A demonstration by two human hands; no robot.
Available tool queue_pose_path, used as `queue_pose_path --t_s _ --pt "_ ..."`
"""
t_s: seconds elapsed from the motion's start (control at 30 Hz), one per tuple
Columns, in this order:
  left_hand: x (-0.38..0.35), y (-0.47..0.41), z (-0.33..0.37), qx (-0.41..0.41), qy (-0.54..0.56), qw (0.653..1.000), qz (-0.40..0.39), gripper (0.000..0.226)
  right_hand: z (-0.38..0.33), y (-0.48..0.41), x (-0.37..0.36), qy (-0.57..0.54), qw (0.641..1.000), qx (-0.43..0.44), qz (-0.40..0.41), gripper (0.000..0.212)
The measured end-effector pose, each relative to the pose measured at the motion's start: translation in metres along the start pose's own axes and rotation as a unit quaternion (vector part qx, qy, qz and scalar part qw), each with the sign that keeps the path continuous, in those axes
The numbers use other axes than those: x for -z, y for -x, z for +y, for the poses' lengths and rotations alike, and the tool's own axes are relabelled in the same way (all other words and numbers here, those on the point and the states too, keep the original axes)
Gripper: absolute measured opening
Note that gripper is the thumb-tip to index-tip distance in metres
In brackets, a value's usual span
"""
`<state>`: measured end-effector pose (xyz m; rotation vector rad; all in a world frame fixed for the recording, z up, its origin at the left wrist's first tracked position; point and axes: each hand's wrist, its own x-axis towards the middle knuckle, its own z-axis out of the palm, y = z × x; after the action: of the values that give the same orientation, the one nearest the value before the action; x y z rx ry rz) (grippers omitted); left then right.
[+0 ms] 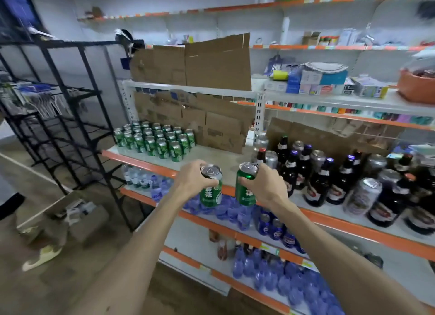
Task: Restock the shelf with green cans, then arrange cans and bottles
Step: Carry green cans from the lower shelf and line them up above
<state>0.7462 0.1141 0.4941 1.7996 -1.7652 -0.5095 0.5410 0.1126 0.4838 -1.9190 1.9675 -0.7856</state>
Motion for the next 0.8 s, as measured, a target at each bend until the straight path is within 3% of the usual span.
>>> queue_pose_path --t_s 0.33,0.8 --pt "0.045 -0.103 -0.095 -0.001 0.011 1.000 -0.023 0.053 -0.072 -0.073 -0.087 0.012 0.998 -0.055 -0.013 0.050" --pt "0.074 -0.338 -0.198 -0.012 -0.002 0.998 -0.067 0.056 -0.136 -0.286 -0.221 -0.027 0.992 -0.125 -0.019 0.047"
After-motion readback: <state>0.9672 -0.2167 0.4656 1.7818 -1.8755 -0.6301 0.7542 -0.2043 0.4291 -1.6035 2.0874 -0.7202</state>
